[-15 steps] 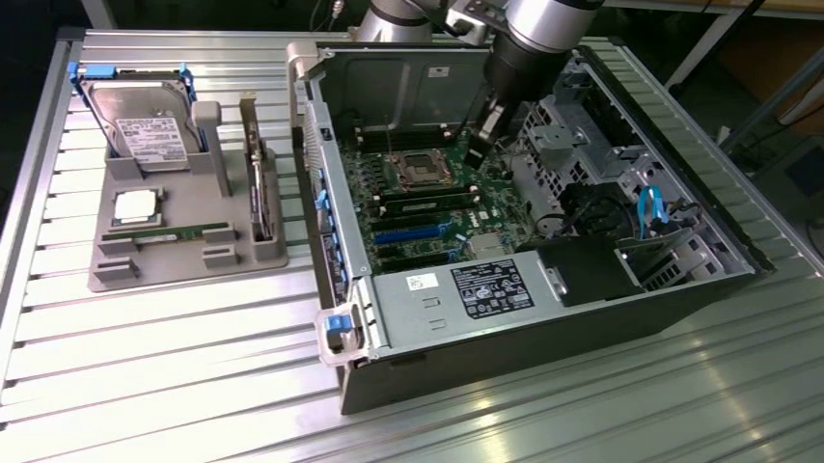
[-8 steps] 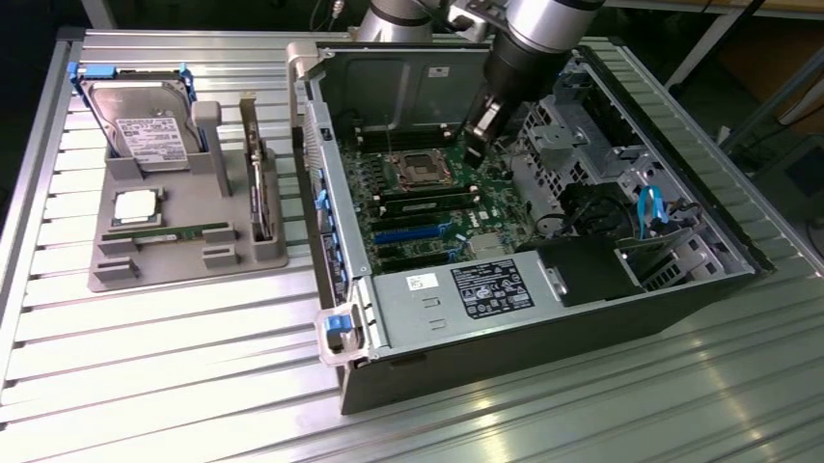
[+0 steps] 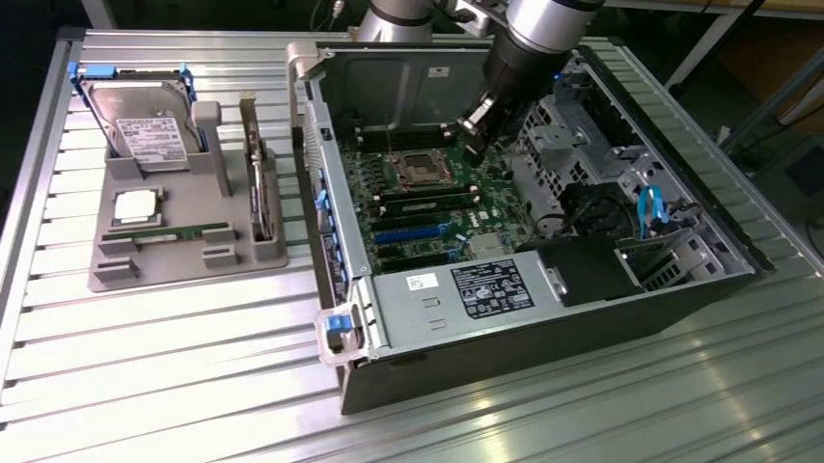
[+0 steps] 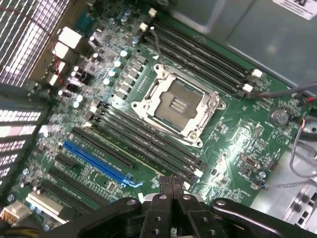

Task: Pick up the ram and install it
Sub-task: 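Press down the ram until it locks into place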

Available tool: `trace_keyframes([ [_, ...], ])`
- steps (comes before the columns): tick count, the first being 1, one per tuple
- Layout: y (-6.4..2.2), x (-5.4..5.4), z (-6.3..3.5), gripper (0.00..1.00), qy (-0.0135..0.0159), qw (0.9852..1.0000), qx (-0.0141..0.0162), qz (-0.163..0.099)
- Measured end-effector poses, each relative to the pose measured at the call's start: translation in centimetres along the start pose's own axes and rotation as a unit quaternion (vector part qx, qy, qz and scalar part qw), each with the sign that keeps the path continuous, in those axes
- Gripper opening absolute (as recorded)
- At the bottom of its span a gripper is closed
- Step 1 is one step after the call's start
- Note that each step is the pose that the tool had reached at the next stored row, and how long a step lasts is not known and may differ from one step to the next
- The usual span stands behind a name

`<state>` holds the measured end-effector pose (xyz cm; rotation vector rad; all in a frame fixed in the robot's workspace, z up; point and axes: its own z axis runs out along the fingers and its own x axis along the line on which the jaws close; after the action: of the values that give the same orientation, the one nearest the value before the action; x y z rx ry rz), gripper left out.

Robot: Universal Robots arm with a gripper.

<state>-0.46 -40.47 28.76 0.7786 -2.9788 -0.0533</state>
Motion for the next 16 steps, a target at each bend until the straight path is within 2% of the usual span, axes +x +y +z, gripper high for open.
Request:
trace_keyframes([
  [3,0.00,0.00,0.00,0.11,-0.0011,0.9995,-0.0008,0.031],
  [5,-0.01,0.00,0.00,0.11,-0.0016,0.9980,-0.0004,0.063],
  [8,0.00,0.00,0.00,0.11,-0.0014,0.9954,0.0014,0.096],
  [12,0.00,0.00,0.00,0.11,-0.0007,0.9900,0.0050,0.141],
  [14,0.00,0.00,0.00,0.11,-0.0004,0.9878,0.0063,0.155],
  [16,0.00,0.00,0.00,0.11,0.0004,0.9843,0.0092,0.176],
])
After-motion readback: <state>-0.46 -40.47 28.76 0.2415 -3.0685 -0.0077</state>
